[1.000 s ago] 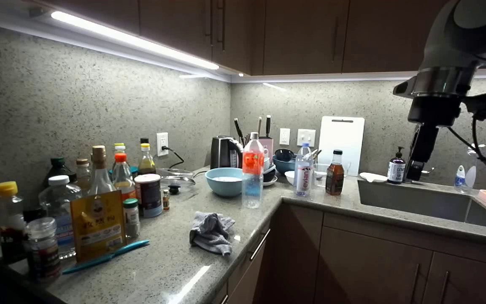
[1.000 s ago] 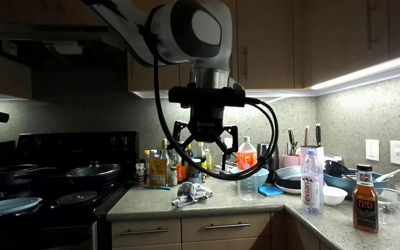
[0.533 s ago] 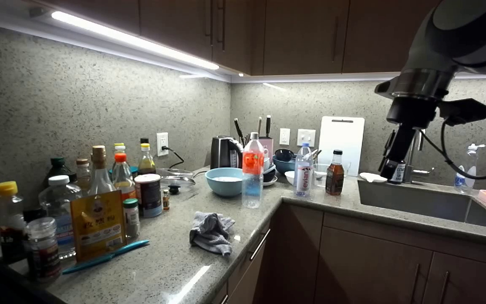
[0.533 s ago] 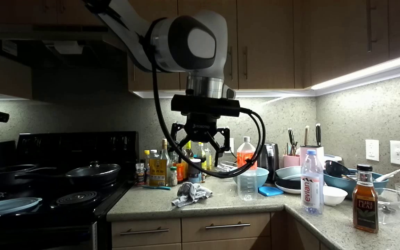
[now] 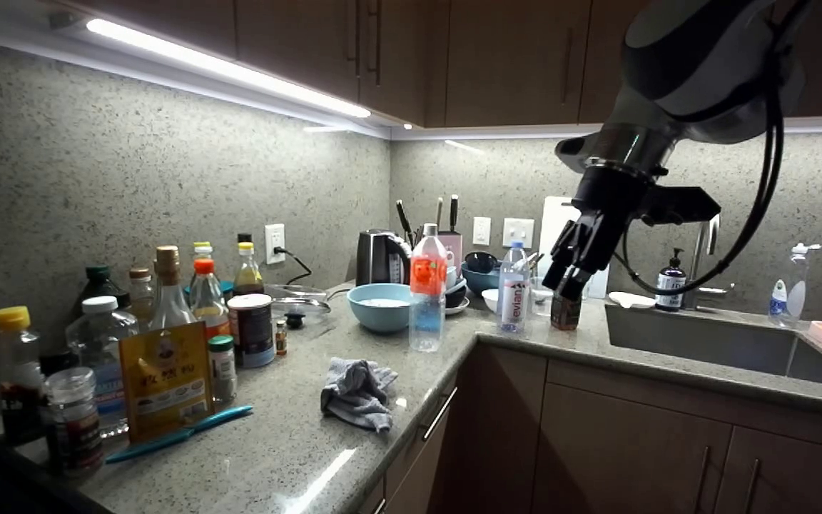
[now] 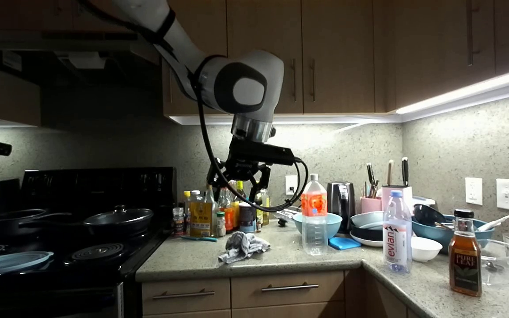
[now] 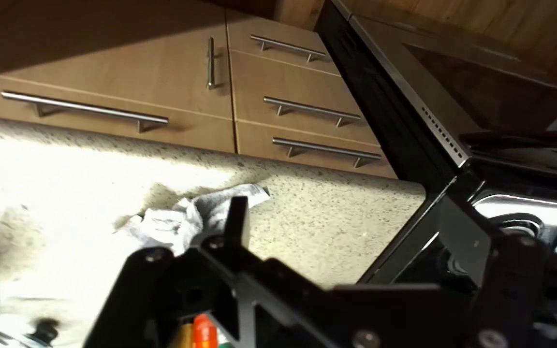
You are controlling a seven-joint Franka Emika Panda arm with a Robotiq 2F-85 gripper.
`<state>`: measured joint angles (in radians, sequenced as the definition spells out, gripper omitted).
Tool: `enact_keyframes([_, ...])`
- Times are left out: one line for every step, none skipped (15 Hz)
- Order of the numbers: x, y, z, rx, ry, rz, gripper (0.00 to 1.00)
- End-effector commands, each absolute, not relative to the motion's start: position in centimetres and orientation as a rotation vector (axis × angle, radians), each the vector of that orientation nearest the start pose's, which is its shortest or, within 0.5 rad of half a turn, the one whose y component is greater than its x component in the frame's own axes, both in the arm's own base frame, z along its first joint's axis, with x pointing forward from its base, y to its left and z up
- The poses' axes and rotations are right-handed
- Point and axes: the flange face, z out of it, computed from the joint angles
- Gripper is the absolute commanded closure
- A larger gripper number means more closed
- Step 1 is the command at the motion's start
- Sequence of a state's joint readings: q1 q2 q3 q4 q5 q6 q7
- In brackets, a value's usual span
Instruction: Use the towel to wipe the left side of the countertop
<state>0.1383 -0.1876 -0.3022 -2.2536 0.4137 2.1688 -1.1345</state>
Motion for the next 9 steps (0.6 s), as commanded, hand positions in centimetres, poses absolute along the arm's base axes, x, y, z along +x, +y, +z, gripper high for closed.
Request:
enact_keyframes([50.1, -6.4, 44.6, -2.595, -1.101, -0.443, 0.0])
enact_keyframes([50.6, -5.9, 44.1, -2.565, -1.142, -0.43, 0.0])
enact_keyframes([51.0, -5.8, 43.8, -2.551, -1.163, -0.421, 0.0])
enact_keyframes([51.1, -5.8, 43.7, -2.546, -1.173, -0.417, 0.0])
enact_keyframes([51.2, -5.8, 43.6, -2.544, -1.177, -0.415, 0.0])
enact_keyframes([51.2, -5.9, 43.7, -2.543, -1.178, -0.416, 0.0])
enact_keyframes([51.2, -5.9, 43.7, -2.544, -1.178, -0.417, 0.0])
enact_keyframes([51.9, -5.4, 43.5, -2.572, -1.18, -0.458, 0.0])
enact_keyframes([52.5, -5.2, 43.5, -2.596, -1.191, -0.485, 0.0])
